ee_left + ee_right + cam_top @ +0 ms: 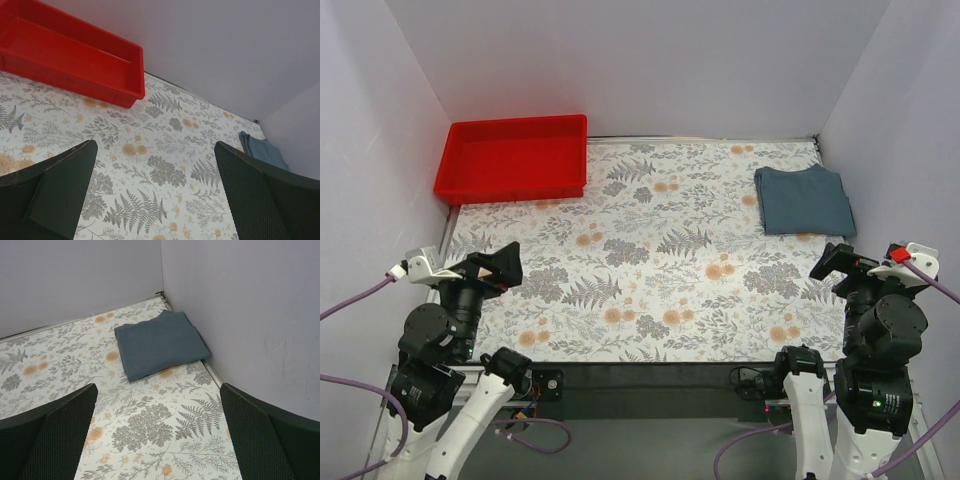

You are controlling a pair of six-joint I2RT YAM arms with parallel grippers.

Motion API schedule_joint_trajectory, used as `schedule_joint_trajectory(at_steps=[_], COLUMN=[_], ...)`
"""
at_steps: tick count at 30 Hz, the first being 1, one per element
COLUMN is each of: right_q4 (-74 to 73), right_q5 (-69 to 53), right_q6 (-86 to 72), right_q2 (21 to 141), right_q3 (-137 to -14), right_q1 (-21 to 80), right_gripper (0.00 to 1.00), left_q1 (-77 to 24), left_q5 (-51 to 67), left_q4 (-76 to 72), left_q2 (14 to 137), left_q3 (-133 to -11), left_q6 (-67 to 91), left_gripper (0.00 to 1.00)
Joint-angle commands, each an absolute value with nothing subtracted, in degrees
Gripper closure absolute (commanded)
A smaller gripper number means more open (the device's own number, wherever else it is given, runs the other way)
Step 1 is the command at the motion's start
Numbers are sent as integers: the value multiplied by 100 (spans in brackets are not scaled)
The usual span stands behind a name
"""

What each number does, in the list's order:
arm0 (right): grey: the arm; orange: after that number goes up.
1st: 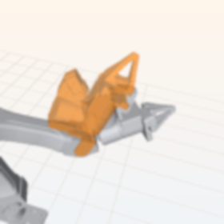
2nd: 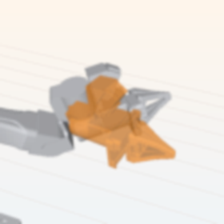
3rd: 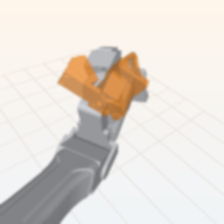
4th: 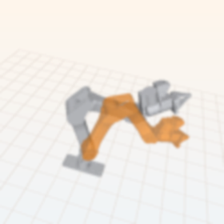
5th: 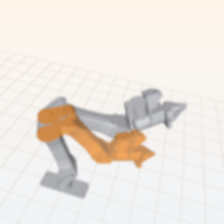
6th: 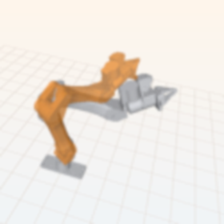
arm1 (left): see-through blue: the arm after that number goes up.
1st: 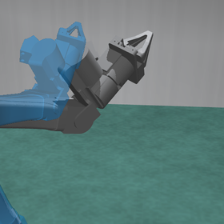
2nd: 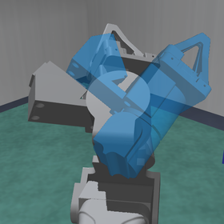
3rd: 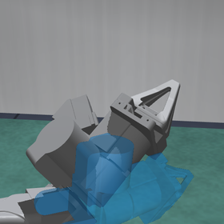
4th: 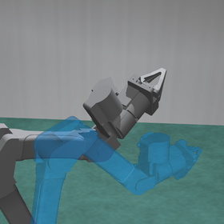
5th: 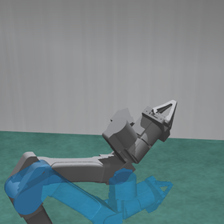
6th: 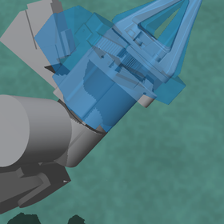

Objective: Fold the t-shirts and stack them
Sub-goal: Neatly place the folded tshirt to the corner

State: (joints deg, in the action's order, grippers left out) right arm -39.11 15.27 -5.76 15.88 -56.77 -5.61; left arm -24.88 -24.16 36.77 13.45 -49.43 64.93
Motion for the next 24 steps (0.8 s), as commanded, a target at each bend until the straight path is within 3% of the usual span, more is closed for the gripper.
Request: schedule_joint_trajectory(at_steps=[1,24], right_q4=[-3735,-3525], right_q5=[1565,897], right_q6=[-642,-659], right_q2=[1643,1846], right_q3=[-5774,-5660], right_q1=[-571,-580], right_gripper=[2,2], left_q1=[-2505,-2505], left_q5=[-2610,-2356], left_q4=[3366,3032], left_q2=[1231,1292], left_q3=[-4738,-4298], left_q6=[6442,6715], left_gripper=[2,2])
